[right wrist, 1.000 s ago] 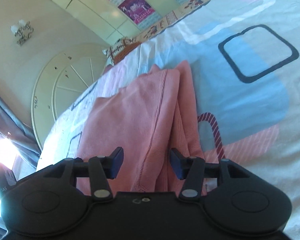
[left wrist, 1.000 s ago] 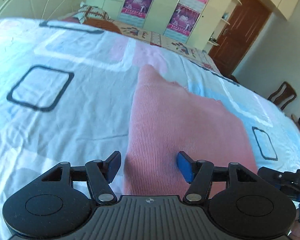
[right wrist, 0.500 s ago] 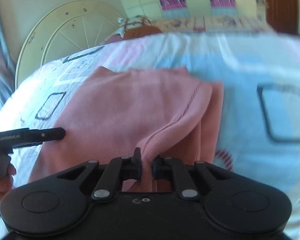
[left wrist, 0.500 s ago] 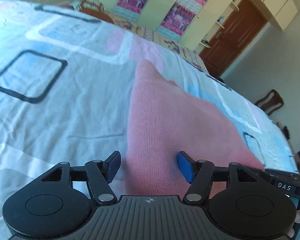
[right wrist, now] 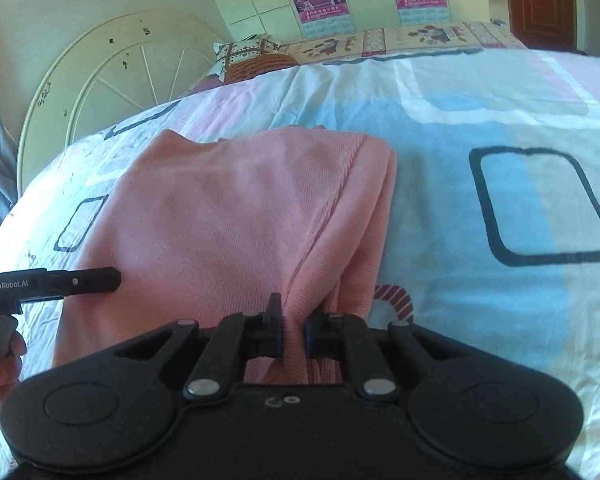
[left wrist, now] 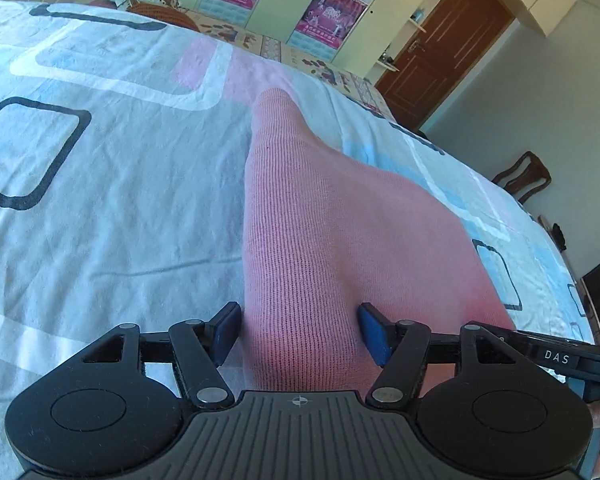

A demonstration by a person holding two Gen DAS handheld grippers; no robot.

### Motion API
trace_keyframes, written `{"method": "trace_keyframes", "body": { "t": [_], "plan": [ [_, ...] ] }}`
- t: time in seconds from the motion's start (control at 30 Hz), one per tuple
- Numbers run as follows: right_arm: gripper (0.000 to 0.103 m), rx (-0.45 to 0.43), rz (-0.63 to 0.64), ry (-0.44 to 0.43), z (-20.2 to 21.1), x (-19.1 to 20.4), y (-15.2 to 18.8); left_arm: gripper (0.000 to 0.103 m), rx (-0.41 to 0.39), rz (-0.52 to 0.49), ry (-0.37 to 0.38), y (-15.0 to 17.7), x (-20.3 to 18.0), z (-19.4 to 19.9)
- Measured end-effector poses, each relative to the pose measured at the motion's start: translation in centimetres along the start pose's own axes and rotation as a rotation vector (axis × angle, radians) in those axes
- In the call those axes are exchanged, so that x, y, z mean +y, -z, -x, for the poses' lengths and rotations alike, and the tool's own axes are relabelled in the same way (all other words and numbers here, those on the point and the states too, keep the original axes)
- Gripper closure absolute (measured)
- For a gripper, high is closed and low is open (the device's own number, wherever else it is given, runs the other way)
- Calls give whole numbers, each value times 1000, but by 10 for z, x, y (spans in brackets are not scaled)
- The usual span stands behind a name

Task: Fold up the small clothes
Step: 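Lift the held edge and fold the shirt over onto itself with both grippers, then lower the folded shirt, open both grippers and pull them back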

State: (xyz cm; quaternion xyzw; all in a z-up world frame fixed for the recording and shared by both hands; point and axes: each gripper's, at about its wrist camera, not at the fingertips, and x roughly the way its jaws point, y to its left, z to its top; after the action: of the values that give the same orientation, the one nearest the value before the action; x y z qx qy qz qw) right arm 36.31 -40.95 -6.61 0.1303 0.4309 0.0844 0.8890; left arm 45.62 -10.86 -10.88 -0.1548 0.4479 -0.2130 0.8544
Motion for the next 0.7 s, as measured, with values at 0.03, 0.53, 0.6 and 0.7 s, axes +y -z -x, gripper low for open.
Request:
{"method": "trace_keyframes", "body": {
  "t": [0.03, 0.53, 0.6, 0.7],
  "plan": [
    [94, -4, -4, 0, 0, -2, 0, 36, 7, -2, -5, 0, -1, -2],
    [61, -78, -230, -9, -29, -47, -54, 34, -83, 22, -26, -65, 20, -18],
    [64, -73, -263, -42, -38, -55, -59, 34, -72, 58, -4, -69, 27, -28],
    [91, -94, -194, -35, -40, -48, -63, 34, -59, 43, -16, -68, 28, -43]
  ]
}}
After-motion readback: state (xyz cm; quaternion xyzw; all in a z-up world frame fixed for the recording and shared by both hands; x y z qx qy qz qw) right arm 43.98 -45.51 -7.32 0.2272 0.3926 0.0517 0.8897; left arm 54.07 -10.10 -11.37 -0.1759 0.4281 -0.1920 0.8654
